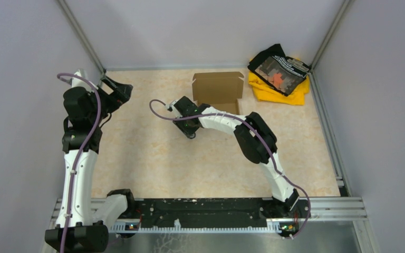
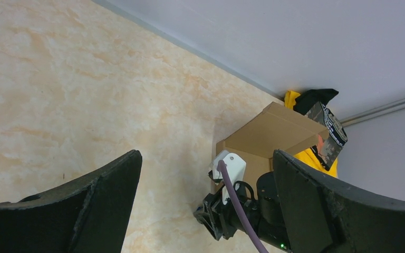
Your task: Fold the paper box
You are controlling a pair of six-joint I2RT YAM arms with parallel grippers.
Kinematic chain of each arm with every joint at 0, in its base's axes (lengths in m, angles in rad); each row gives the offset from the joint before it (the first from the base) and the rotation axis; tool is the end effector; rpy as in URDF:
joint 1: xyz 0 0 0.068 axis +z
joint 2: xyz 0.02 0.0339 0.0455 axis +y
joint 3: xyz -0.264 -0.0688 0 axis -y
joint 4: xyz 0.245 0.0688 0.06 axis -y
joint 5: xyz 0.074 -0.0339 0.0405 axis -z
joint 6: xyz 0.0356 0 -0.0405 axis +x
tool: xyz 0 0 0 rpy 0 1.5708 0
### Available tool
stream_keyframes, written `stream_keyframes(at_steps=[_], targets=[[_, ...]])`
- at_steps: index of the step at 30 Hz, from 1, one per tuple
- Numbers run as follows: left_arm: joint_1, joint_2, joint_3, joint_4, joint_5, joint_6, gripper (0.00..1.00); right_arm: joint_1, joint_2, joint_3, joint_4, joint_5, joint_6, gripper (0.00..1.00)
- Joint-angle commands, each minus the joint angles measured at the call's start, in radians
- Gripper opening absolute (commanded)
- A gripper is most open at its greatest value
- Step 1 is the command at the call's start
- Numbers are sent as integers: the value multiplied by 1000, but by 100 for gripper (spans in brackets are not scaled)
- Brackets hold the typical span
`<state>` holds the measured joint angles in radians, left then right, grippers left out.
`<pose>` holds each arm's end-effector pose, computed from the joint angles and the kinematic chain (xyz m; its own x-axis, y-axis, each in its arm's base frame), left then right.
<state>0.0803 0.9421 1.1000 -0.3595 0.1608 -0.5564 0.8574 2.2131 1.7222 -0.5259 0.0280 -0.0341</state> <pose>0.2040 0.0107 0.4029 -0.2103 -0.5399 -0.8150 -0.0399 0.8377 -0.5447 0.3150 0.3624 0.1691 -0.5308 -0.6654 -0.5250 -0.7647 0.6430 -0.0417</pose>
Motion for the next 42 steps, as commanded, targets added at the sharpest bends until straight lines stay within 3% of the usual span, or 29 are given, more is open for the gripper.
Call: stream_keyframes(at_steps=[1,6,16,26,42], targets=[[3,-15,-6,31,0,5,99,6,-62,11,-13,16,-1,48],[3,-14,-11,34,2,5,99,7,-81,-24,7,23,0,60],[4,-17,-14,34,3,3,99,6,-92,-65,10,11,6,59],[4,-15,-11,36,6,1,99,6,-82,-87,21,-8,20,47],[3,-9,-2,36,6,6,99,5,-89,-69,16,14,20,42]])
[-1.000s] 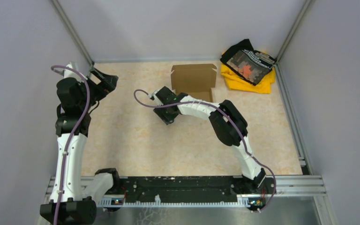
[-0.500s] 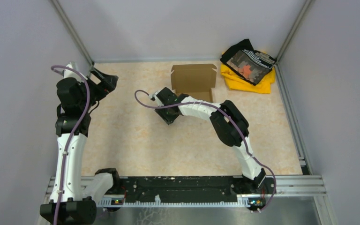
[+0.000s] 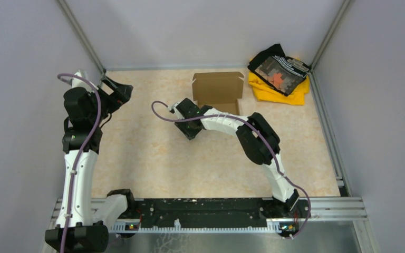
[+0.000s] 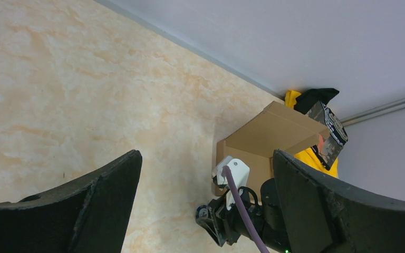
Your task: Fold the paper box
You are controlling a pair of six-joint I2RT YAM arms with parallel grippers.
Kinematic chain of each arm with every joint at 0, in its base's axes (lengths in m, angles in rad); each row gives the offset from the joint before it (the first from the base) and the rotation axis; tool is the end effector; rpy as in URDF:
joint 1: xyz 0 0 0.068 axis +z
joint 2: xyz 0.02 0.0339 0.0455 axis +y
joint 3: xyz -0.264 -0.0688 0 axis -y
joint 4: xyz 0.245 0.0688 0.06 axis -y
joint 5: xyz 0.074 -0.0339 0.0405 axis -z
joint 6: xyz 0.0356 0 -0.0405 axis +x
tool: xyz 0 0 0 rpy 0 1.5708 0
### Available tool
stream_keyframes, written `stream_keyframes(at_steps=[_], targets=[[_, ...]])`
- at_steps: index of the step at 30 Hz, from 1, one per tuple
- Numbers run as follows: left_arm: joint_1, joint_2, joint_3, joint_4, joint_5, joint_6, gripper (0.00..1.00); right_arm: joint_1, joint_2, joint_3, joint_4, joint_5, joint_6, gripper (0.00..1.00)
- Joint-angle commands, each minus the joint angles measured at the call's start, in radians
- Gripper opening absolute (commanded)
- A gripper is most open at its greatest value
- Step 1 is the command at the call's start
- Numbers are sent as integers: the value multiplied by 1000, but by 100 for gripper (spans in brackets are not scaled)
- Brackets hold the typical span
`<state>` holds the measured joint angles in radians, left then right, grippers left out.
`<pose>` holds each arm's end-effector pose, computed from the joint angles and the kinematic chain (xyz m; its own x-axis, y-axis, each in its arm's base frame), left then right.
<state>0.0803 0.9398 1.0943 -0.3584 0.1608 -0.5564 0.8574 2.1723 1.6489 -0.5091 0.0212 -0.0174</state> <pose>0.2038 0.0107 0.4016 -0.2121 -0.5401 -0.8144 -0.0411 0.8376 -0.5447 0.3067 0.3532 0.1666 -0.5487 -0.6606 -0.5123 -0.7585 0.6511 -0.0271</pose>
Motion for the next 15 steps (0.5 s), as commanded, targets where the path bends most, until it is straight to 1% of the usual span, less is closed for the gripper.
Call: stream_keyframes(at_steps=[1,15], targets=[[3,-6,3,35,6,6,99,5,-50,7,-3,22,2,42],[3,-9,-6,39,8,3,99,5,-73,16,-8,36,1,42]])
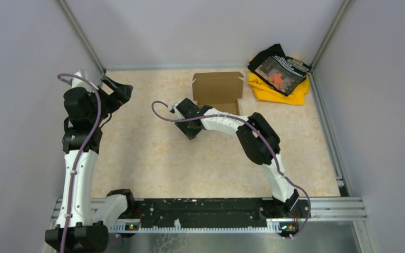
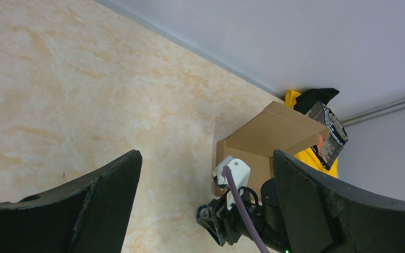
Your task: Fold the paper box
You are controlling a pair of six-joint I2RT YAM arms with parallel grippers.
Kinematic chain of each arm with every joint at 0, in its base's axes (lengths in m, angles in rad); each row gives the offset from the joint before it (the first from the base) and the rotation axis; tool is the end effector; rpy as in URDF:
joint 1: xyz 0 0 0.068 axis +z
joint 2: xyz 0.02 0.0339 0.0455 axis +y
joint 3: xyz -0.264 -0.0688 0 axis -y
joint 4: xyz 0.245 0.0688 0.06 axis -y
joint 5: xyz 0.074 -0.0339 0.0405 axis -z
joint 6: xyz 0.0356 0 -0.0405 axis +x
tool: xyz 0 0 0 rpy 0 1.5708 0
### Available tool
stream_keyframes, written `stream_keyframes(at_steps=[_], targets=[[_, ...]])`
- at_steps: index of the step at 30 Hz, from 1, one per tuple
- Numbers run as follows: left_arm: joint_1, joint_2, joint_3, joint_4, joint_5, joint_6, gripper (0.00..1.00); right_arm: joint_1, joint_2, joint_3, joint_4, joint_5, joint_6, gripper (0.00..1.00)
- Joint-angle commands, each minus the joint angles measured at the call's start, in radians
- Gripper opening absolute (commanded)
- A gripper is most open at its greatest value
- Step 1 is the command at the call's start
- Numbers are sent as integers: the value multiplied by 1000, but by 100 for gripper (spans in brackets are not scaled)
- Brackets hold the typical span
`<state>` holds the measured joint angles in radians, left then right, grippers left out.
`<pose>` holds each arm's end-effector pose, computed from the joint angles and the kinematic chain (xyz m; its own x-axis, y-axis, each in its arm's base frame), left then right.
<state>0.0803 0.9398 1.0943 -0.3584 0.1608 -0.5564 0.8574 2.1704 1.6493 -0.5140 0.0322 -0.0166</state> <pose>0.2038 0.0107 0.4016 -0.2121 -0.5401 -0.8144 -0.0411 0.8376 -0.5447 0.3066 0.3526 0.1673 -0.5503 -0.6612 -0.5099 -0.7542 0.6556 -0.0362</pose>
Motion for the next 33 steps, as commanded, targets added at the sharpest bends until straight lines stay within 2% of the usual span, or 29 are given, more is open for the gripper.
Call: stream_keyframes(at_steps=[1,17,22,33], targets=[[3,-9,-7,40,9,2,99,4,-73,15,-3,27,0,42],[3,-16,-17,42,12,-2,99,5,-101,15,-9,28,0,42],[4,-17,-20,42,12,-2,99,5,-89,10,-11,15,-4,56],[3,-18,-22,43,9,-1,99,6,-51,7,2,-11,-4,60]])
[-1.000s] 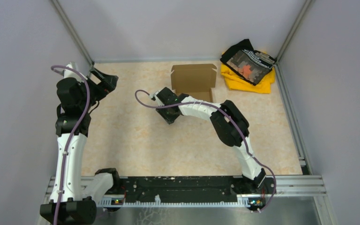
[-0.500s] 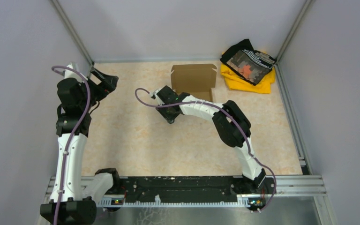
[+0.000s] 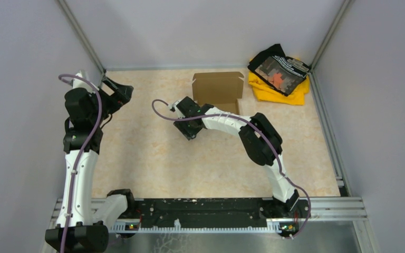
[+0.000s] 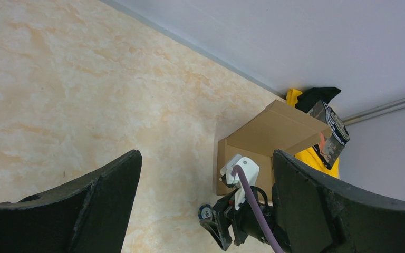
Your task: Fold the paper box
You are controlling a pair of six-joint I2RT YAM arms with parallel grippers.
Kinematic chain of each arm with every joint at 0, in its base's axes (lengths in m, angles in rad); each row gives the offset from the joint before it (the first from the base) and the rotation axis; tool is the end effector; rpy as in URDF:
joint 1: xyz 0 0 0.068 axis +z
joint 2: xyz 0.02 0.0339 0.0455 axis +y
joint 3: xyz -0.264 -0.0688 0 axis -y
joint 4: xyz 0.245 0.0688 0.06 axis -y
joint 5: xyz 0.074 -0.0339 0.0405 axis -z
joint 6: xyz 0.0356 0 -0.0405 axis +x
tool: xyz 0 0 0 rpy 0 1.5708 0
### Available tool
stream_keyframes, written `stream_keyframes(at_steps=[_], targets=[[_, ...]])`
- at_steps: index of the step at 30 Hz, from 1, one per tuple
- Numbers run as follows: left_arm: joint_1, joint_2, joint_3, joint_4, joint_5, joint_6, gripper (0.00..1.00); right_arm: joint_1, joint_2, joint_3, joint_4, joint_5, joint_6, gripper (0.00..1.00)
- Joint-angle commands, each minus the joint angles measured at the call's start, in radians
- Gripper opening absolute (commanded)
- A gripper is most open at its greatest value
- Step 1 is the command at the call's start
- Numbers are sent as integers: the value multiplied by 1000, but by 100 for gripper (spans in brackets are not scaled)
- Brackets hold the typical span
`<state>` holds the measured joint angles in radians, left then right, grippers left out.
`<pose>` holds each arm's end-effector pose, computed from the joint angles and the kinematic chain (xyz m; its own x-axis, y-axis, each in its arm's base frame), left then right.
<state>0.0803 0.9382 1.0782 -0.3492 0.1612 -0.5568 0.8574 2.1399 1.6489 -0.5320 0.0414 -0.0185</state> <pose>0.2047 0.0107 0.3974 -0.2166 -0.5407 -0.8128 -0.0438 0.8371 -0.5452 0.3045 0.3496 0.1797 -0.5448 -0.6578 -0.5201 -0.7516 0.6581 -0.0450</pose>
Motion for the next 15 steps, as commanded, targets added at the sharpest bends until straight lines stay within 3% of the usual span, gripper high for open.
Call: stream_keyframes(at_steps=[1,15], targets=[[4,-17,-6,33,7,0,99,6,-16,6,20,-20,-1,60],[4,-17,-6,32,7,0,99,6,25,12,21,-15,3,57]])
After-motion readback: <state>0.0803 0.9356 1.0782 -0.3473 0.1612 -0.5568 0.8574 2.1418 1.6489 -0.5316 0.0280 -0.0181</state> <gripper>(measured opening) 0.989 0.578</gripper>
